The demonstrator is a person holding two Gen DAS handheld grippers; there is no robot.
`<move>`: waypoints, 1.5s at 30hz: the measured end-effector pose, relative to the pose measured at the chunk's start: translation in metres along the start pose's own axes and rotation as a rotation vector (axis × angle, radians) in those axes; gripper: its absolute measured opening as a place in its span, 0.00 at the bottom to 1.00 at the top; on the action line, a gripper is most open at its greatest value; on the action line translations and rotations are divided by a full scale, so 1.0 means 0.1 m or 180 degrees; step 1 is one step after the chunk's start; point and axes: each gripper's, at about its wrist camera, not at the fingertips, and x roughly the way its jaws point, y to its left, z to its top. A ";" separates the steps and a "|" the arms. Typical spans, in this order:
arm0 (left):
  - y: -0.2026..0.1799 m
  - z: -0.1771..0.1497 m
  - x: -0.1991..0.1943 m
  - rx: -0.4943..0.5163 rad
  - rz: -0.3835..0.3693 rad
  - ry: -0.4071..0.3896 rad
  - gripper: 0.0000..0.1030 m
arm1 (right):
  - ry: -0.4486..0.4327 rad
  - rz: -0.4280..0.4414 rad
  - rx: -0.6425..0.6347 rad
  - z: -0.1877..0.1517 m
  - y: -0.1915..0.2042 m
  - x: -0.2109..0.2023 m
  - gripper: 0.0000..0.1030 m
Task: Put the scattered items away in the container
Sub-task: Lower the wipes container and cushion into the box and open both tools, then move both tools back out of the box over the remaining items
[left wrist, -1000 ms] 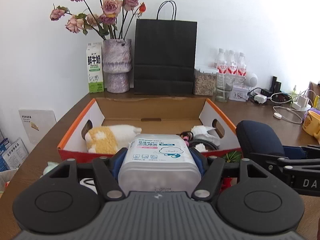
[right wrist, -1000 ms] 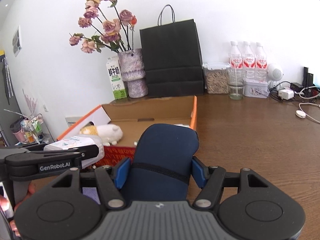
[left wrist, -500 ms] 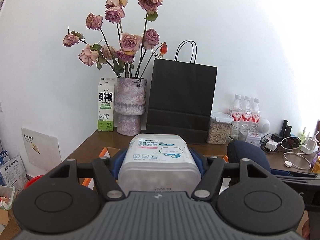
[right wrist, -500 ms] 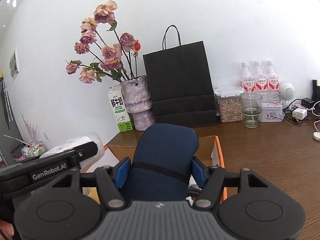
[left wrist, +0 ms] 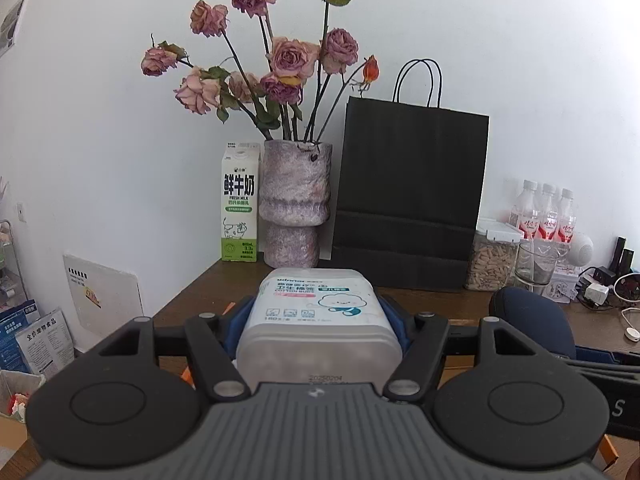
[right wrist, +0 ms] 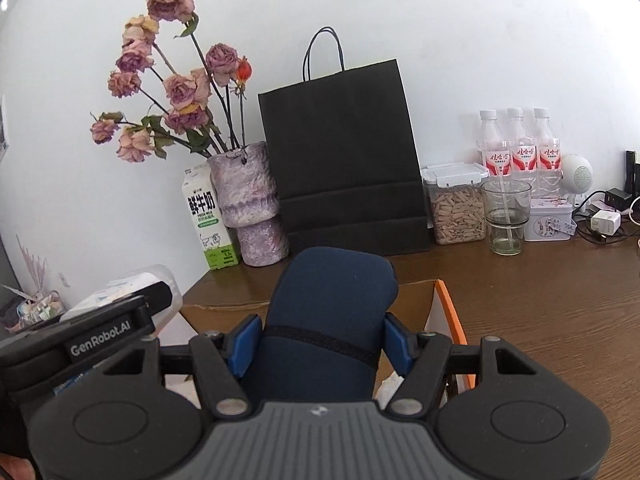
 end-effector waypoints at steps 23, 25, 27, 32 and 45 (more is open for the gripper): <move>-0.11 -0.23 0.09 0.0281 0.0168 0.0138 0.85 | 0.0134 -0.0177 -0.0239 -0.22 0.03 0.09 0.77; -0.06 -0.22 0.04 0.0263 0.0354 -0.0004 1.00 | 0.0014 -0.0337 -0.0294 -0.22 0.03 0.03 0.94; 0.03 -0.18 0.01 0.0151 0.0284 -0.0012 1.00 | -0.0048 -0.0298 -0.0269 -0.20 0.01 -0.02 1.00; 0.10 -0.16 0.01 -0.0001 0.0241 0.0057 1.00 | -0.0052 -0.0249 -0.0278 -0.19 0.03 -0.05 1.00; 0.09 -0.20 -0.04 -0.0021 0.0217 0.0015 1.00 | -0.0109 -0.0235 -0.0273 -0.17 0.05 -0.13 1.00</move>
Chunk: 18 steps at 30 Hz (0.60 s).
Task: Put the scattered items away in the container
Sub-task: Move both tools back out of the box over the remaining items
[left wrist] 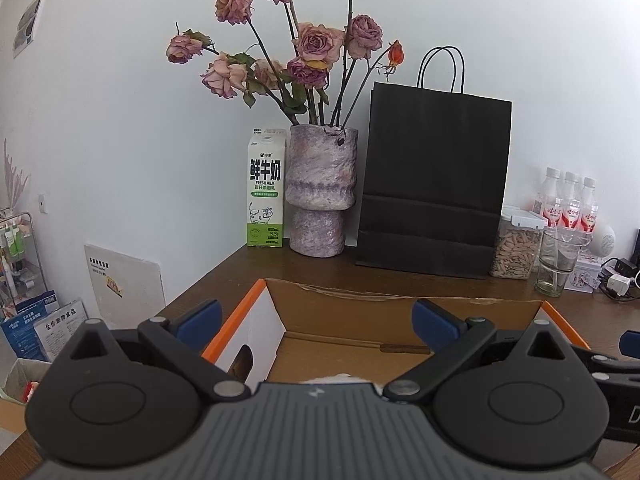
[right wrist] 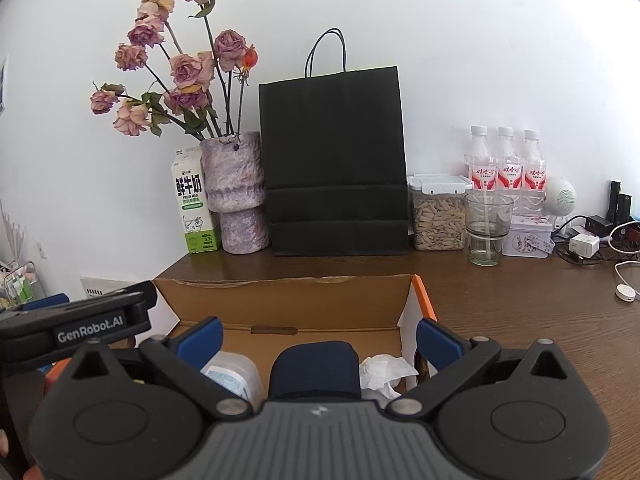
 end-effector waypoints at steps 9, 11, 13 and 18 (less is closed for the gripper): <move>0.00 -0.03 -0.09 -0.0016 0.0022 -0.0036 1.00 | -0.0066 -0.0010 -0.0004 0.02 0.00 -0.07 1.00; 0.01 -0.03 -0.12 -0.0049 0.0042 -0.0054 1.00 | -0.0096 -0.0014 -0.0019 0.02 0.00 -0.10 1.00; 0.05 -0.03 -0.16 -0.0085 0.0039 -0.0061 1.00 | -0.0119 -0.0013 -0.0031 0.02 0.01 -0.13 1.00; 0.13 -0.04 -0.32 -0.0095 0.0054 -0.0104 1.00 | -0.0203 -0.0014 -0.0082 -0.02 -0.02 -0.27 1.00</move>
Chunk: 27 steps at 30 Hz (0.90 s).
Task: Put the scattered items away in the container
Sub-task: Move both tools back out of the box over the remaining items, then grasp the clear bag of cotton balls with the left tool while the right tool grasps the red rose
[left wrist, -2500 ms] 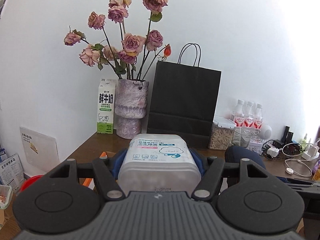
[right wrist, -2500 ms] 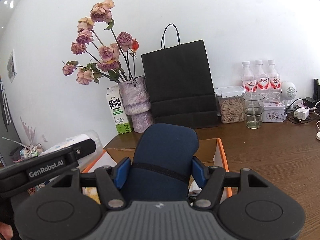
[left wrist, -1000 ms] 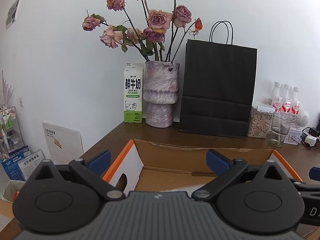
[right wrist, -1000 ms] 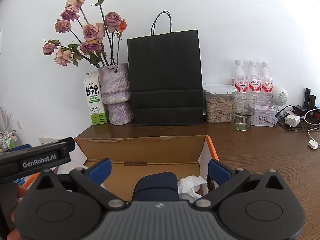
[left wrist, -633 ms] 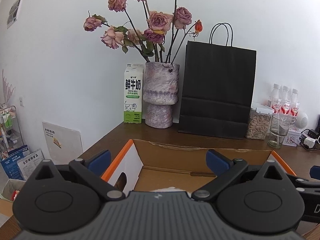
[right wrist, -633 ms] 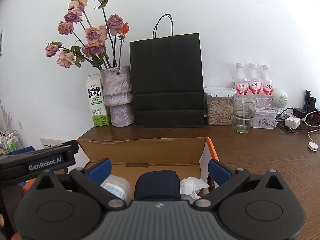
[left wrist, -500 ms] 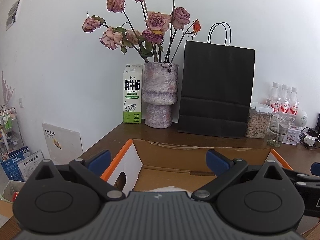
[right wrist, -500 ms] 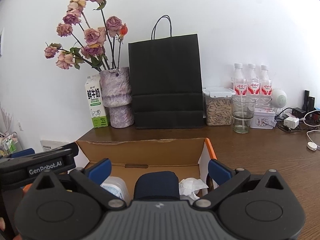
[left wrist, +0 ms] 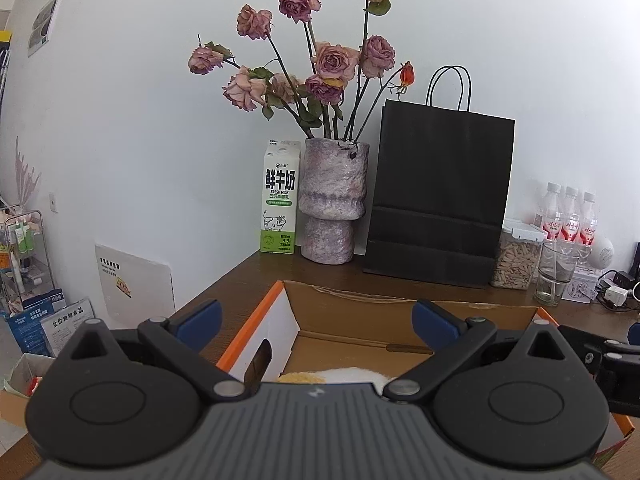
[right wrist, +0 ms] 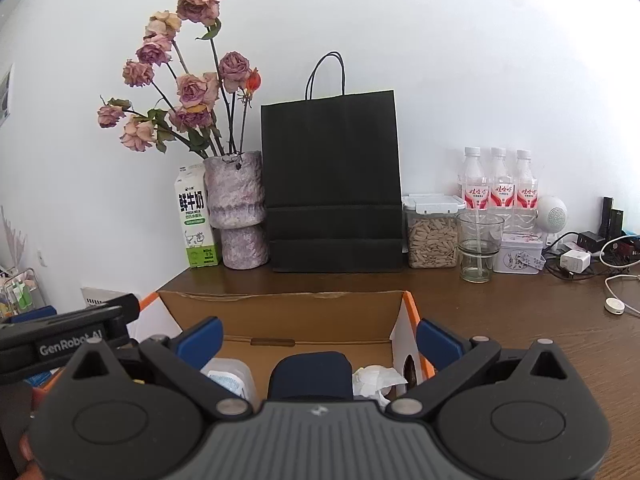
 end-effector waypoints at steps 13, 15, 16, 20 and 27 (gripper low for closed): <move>0.38 -0.15 -0.37 0.0016 0.0060 0.0066 1.00 | 0.0041 0.0041 -0.0082 -0.31 -0.21 -0.41 1.00; 0.46 -0.21 -0.43 0.0049 0.0077 0.0087 1.00 | 0.0079 -0.0011 -0.0129 -0.39 -0.24 -0.46 1.00; 0.50 -0.24 -0.46 0.0070 0.0090 0.0104 1.00 | 0.0105 -0.0035 -0.0155 -0.43 -0.25 -0.49 1.00; 0.65 -0.37 -0.56 0.0121 0.0172 0.0176 1.00 | 0.0192 -0.0074 -0.0243 -0.57 -0.28 -0.61 1.00; 0.93 -0.53 -0.71 0.0052 0.0319 0.0257 1.00 | 0.0397 -0.0090 -0.0336 -0.80 -0.30 -0.78 1.00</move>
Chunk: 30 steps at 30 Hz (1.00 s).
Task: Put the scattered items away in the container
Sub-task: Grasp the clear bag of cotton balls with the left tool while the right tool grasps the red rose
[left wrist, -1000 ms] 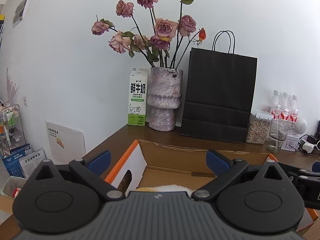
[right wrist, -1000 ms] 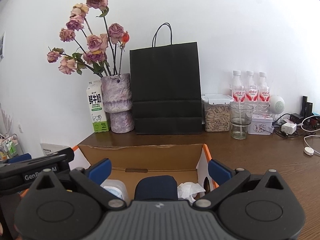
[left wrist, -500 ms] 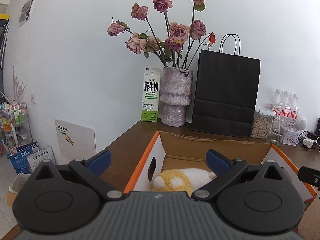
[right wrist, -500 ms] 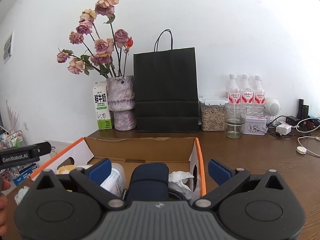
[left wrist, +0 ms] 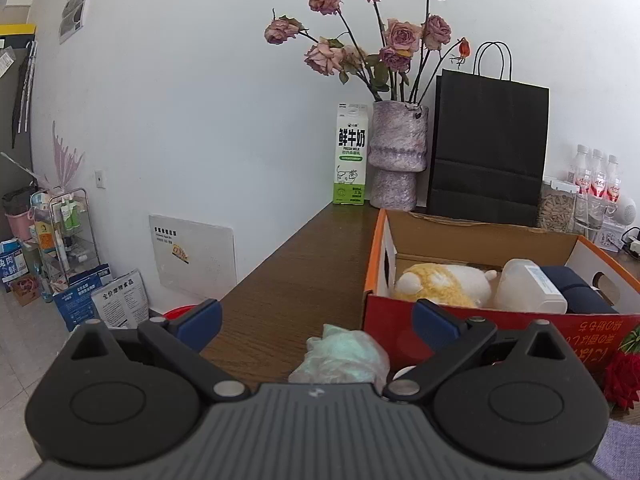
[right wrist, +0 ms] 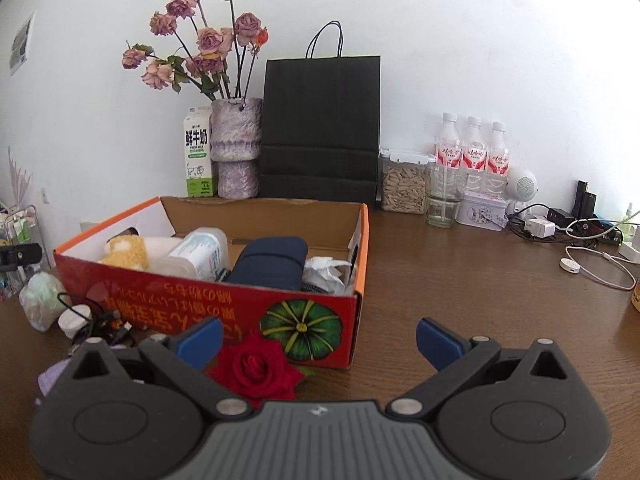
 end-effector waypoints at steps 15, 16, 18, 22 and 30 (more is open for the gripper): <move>0.22 -0.15 -0.16 -0.0034 0.0076 0.0115 1.00 | 0.0228 -0.0033 0.0071 -0.27 0.01 -0.01 1.00; 0.22 -0.16 -0.16 -0.0029 0.0085 0.0121 1.00 | 0.0225 -0.0042 0.0075 -0.28 0.01 -0.01 1.00; 0.23 -0.18 -0.17 -0.0008 0.0102 0.0120 1.00 | 0.0254 -0.0042 0.0089 -0.28 0.00 0.00 1.00; 0.25 -0.19 -0.14 0.0005 0.0104 0.0147 1.00 | 0.0302 -0.0054 0.0090 -0.27 0.01 0.03 1.00; 0.21 -0.19 0.02 0.0083 0.0067 0.0230 1.00 | 0.0292 -0.0047 -0.0007 -0.20 0.12 0.13 1.00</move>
